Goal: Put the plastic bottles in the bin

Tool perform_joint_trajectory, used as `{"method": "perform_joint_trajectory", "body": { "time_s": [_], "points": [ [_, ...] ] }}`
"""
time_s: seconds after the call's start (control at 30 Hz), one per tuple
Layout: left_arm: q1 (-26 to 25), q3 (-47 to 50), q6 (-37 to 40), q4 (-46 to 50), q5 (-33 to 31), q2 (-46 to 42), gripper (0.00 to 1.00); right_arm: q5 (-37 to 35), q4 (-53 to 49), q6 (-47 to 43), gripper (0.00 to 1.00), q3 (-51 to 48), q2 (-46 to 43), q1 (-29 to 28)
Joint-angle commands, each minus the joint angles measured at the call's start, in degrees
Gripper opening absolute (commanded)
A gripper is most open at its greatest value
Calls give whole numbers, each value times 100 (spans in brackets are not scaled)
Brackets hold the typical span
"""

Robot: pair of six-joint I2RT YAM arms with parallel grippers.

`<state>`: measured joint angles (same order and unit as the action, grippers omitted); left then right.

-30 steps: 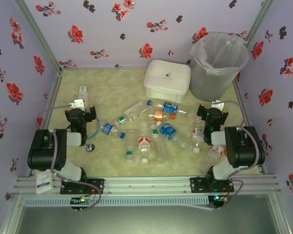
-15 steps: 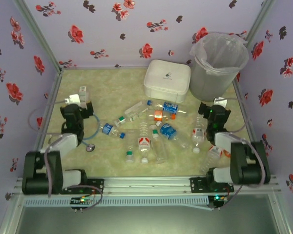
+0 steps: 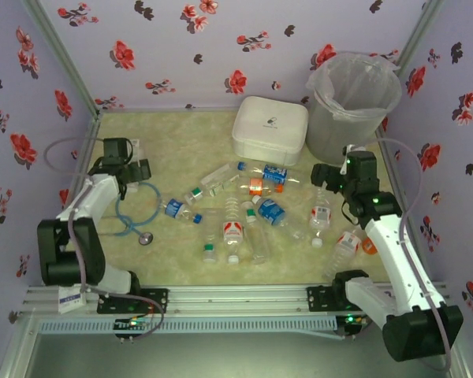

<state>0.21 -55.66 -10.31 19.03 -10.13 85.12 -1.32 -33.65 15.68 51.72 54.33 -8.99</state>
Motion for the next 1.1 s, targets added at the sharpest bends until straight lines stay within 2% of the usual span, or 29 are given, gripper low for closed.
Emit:
{"method": "perform_joint_trajectory", "body": {
  "time_s": [0.0,0.17,0.37,0.53,0.73,0.8,0.9,0.97,1.07],
  "points": [
    [119,-340,-97,457,425,401,94,903,-1189,44,99,355,-67,-95],
    [164,-806,-55,536,454,1203,84,1295,-1352,66,99,426,-120,-199],
    [193,-1036,-101,629,413,1738,70,1357,-1444,75,99,527,-225,-215],
    [269,-1096,-192,690,412,1991,50,1557,-1464,154,99,618,-326,-214],
    [275,-1072,-147,860,415,1502,31,1890,-1426,292,92,629,-388,-223],
    [254,-1023,-99,888,472,1156,25,2520,-1065,388,92,548,-443,-226],
    [118,-938,-5,928,792,615,24,3603,7,1091,91,337,-512,-228],
    [-166,-919,35,1141,965,214,22,3972,728,1599,89,269,-496,-256],
    [-788,-657,-155,1141,1586,-558,22,3999,1438,2048,87,272,-405,-378]
  ]
}}
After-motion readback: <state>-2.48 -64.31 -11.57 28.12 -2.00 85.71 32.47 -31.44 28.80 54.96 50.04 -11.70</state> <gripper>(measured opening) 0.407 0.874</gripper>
